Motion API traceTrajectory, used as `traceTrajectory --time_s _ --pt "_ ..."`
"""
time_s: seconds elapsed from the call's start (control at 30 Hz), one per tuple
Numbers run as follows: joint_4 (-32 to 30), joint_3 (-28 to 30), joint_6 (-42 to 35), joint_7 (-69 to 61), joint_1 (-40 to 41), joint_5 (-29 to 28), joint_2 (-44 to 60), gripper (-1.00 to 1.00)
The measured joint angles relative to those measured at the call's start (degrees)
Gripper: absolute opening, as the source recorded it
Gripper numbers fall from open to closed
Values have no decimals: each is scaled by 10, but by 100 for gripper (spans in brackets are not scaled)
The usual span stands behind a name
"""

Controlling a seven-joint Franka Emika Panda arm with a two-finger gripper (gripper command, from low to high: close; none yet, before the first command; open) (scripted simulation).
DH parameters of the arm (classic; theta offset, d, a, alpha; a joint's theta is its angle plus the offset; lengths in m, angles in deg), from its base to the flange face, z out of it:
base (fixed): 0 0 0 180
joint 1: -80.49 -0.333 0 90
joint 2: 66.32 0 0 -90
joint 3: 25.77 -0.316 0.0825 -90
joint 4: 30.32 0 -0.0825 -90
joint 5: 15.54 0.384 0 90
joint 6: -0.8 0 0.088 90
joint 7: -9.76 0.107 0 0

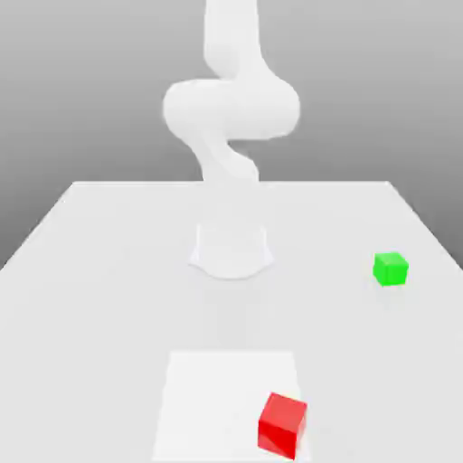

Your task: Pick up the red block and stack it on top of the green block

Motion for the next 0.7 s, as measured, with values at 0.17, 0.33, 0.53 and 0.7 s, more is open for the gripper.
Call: traceTrajectory --time_s 0.17,0.33,0.53,0.7 --pt "-20 45 39 -131 -62 32 108 0" --pt "-39 77 77 -260 -111 65 213 0" --pt "-62 88 122 -407 -145 95 338 0" --pt "-82 82 163 -506 -159 87 437 0"
